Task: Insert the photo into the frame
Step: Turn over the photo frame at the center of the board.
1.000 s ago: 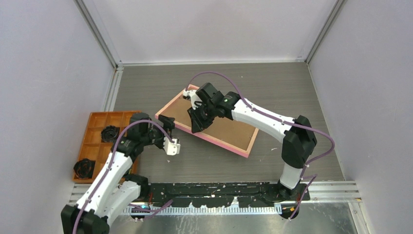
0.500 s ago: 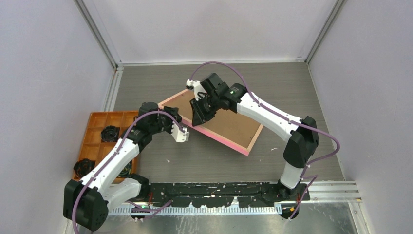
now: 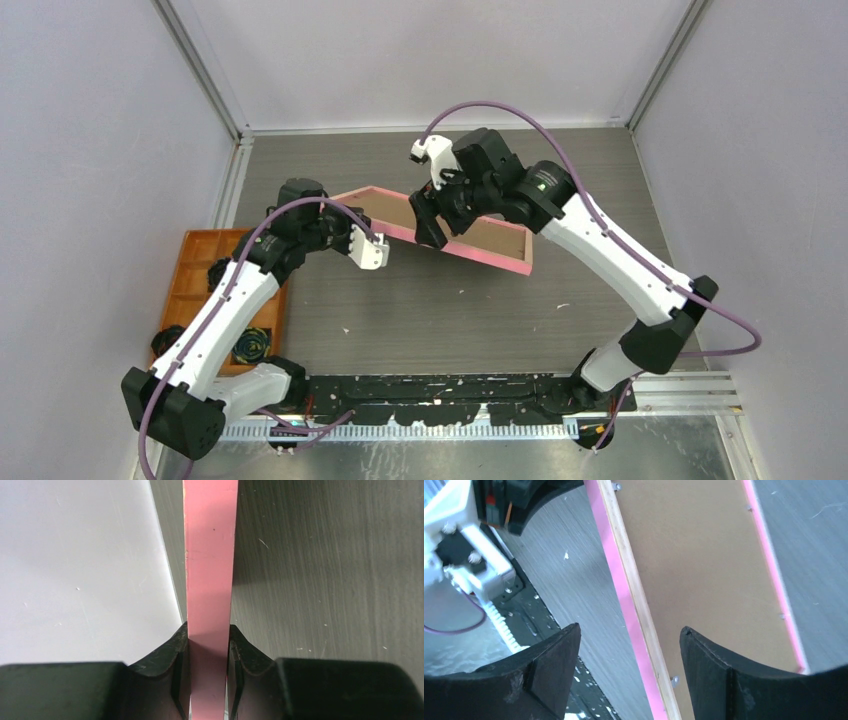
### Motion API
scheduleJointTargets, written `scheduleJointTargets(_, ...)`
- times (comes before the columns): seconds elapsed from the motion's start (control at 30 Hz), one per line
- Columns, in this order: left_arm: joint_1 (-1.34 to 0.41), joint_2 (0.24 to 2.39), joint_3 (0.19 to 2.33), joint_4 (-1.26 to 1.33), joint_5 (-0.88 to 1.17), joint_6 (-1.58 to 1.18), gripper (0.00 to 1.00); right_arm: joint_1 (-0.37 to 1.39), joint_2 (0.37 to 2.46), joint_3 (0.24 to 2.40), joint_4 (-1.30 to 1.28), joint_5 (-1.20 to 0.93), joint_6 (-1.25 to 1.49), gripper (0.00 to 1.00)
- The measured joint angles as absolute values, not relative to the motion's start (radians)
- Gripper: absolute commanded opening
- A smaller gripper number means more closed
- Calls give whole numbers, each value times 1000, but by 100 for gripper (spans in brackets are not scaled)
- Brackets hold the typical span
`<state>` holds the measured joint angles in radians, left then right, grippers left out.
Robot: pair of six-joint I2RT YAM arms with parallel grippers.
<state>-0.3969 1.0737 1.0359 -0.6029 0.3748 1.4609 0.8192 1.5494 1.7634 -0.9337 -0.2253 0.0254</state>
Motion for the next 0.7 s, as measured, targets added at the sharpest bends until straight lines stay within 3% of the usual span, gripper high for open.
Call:
scheduleJointTargets(0.3,-397,1074,1091,-714,397,1416,0,994,1521,1797,-1059,7,-172,79)
scheduleJointTargets(0.7,-397,1073,1097,-723,403,1402,0,1013,1552,1713,-1037,119,-337,77)
